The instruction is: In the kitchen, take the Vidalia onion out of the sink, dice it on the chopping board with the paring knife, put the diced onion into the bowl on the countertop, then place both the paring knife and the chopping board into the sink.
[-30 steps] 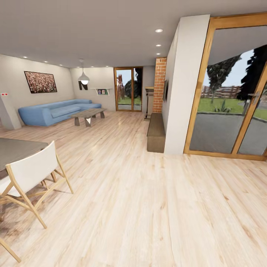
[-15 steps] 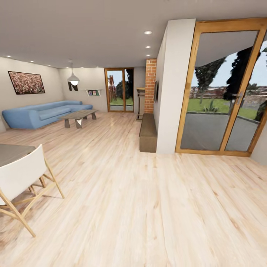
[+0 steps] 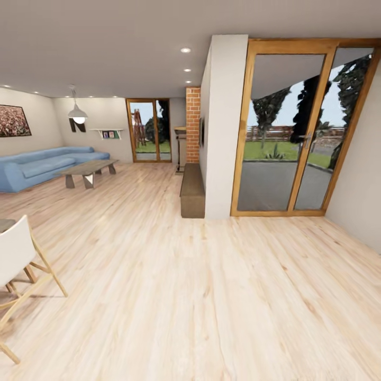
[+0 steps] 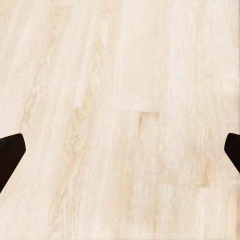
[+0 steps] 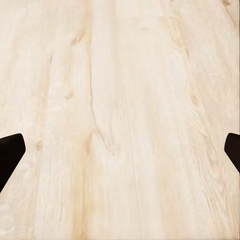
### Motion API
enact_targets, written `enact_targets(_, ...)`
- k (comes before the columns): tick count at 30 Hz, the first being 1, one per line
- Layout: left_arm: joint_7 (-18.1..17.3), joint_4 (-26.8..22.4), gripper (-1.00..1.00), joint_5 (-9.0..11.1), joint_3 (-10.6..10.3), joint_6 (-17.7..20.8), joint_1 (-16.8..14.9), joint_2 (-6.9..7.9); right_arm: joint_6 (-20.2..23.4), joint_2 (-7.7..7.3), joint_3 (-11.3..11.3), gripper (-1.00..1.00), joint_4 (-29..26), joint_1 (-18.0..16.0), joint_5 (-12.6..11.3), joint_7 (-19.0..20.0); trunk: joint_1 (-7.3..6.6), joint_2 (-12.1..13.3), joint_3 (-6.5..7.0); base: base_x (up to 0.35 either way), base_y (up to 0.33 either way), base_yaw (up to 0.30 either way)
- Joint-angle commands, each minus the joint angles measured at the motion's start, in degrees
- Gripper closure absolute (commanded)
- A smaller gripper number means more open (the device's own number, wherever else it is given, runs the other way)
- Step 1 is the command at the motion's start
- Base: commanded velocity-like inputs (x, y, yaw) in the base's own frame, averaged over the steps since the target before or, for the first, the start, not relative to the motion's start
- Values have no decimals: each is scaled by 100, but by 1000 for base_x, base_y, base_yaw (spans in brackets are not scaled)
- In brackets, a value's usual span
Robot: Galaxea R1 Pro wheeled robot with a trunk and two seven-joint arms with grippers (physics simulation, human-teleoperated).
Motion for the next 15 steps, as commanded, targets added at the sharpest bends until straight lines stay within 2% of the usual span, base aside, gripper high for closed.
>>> enact_targets(1, 13, 18, -100, 9, -4, -14, 0, 0, -17, 3, 1, -100, 4, -4, 4, -16, 0, -3, -2, 0, 0, -258)
enact_targets(15, 13, 47, -100, 9, -4, -14, 0, 0, -17, 2, 1, -100, 4, -4, 8, -16, 0, -3, 7, 0, 0, -276)
